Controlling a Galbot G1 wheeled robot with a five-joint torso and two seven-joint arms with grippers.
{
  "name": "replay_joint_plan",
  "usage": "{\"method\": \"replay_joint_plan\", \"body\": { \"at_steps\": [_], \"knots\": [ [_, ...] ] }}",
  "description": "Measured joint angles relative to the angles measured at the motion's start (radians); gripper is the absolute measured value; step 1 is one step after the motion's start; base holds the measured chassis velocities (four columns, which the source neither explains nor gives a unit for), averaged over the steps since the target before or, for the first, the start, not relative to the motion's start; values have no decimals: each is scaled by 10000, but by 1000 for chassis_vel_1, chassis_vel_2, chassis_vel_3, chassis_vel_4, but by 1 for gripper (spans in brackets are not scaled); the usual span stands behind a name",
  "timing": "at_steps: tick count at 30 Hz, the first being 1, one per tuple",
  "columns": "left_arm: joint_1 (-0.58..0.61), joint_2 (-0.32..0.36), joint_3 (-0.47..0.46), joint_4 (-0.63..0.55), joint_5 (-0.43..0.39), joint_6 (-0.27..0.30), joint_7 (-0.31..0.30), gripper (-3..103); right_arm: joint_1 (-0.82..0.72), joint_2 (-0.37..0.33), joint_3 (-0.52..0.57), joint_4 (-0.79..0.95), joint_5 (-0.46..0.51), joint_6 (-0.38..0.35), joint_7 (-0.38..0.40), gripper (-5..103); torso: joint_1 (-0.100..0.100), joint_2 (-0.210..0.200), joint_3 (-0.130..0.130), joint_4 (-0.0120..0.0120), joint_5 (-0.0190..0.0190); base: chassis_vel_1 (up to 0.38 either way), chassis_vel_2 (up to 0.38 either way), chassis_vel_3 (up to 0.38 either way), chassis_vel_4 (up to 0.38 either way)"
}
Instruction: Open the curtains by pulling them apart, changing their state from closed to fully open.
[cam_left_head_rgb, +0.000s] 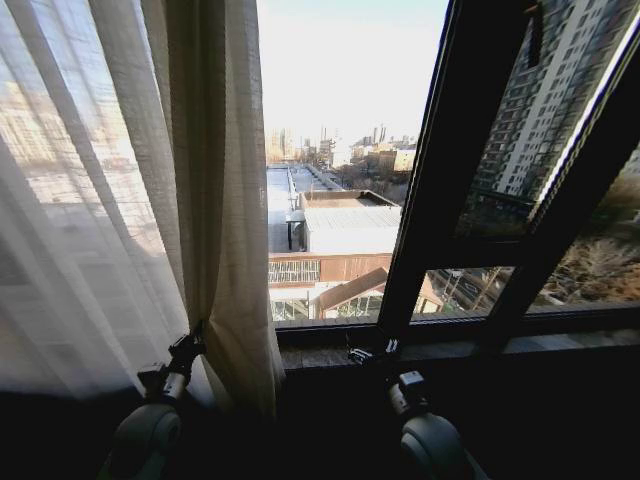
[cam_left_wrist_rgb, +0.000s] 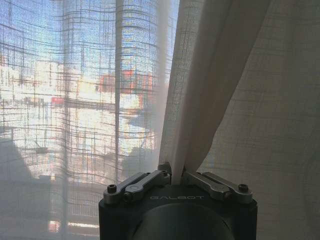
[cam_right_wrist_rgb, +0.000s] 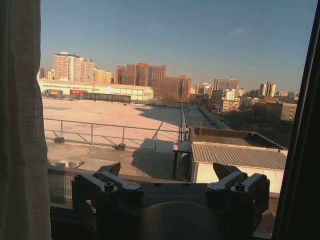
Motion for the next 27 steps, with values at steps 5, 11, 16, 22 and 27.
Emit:
{"method": "replay_joint_plan", "body": {
  "at_steps": [5,11,16,22,27],
  "knots": [
    [31,29,-101,52,-14,-10,-19,0,97,-36,-56,-76,64,-3,0,100,1,0,1,3,-7,85,56,-83,-60],
    [-123,23,-406,230,-168,51,-710,0,116,-81,-91,-93,68,-16,6,100,-1,0,1,-7,4,-27,-33,17,23],
    [-274,-81,-1314,445,-191,595,-2151,0,-26,-97,-101,-83,51,-17,0,100,-1,0,1,-2,-3,-10,-16,7,12],
    [-545,185,-2878,1156,-112,783,-3029,0,-50,-140,-98,-80,46,-17,-4,100,0,0,2,3,-3,0,0,0,0],
    [-329,478,-3250,1037,-270,986,-2875,0,-79,-146,-93,-61,44,-16,-4,100,0,0,1,0,-3,0,0,0,0]
  ]
}}
